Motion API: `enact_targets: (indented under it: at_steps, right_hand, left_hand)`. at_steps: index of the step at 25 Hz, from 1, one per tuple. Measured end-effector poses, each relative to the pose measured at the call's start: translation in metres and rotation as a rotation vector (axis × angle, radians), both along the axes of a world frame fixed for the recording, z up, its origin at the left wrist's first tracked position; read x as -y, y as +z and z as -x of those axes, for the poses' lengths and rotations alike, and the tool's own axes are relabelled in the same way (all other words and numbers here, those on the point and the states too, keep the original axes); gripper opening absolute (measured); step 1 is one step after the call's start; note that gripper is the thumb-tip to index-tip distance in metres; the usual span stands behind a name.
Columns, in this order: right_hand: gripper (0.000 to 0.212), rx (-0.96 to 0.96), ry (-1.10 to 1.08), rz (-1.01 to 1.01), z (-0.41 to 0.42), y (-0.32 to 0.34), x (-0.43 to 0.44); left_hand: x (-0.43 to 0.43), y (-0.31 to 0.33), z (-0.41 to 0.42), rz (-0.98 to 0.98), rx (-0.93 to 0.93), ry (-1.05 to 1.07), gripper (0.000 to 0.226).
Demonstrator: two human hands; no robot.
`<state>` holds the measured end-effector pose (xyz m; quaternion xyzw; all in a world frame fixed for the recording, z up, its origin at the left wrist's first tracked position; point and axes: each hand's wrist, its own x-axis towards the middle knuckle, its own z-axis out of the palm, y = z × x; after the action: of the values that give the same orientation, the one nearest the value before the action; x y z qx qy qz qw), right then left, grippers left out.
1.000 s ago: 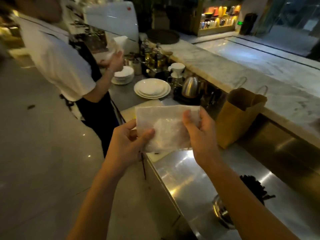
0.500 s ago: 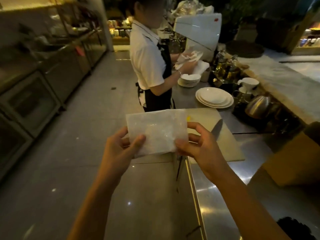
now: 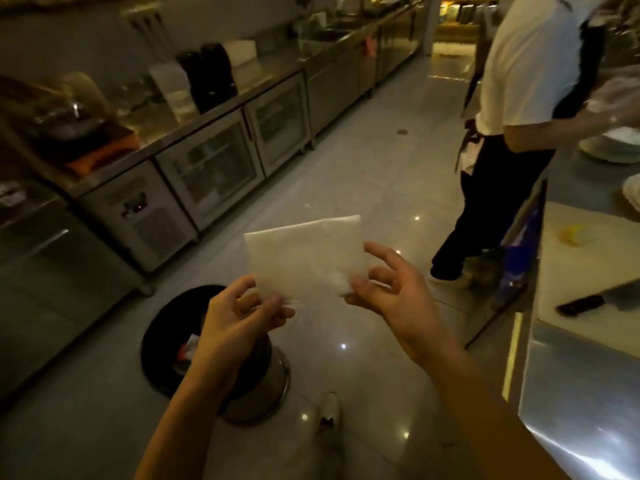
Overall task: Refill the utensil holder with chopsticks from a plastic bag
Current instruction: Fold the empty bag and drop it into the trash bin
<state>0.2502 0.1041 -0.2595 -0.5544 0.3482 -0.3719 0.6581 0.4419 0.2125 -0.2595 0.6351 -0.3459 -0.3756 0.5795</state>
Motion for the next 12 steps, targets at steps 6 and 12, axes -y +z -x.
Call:
enact_targets:
  at_steps: [6,12]
  right_hand:
    - [0.039,-0.081,0.186,-0.012,-0.069,-0.012,-0.03]
    - [0.035,-0.184,0.186,0.037,-0.171,-0.027,-0.076]
  left_hand:
    - [-0.056,-0.014,-0.058,-0.056,-0.067,0.232,0.02]
    - [-0.11,-0.033,-0.152,-0.028,-0.101,0.309,0.018]
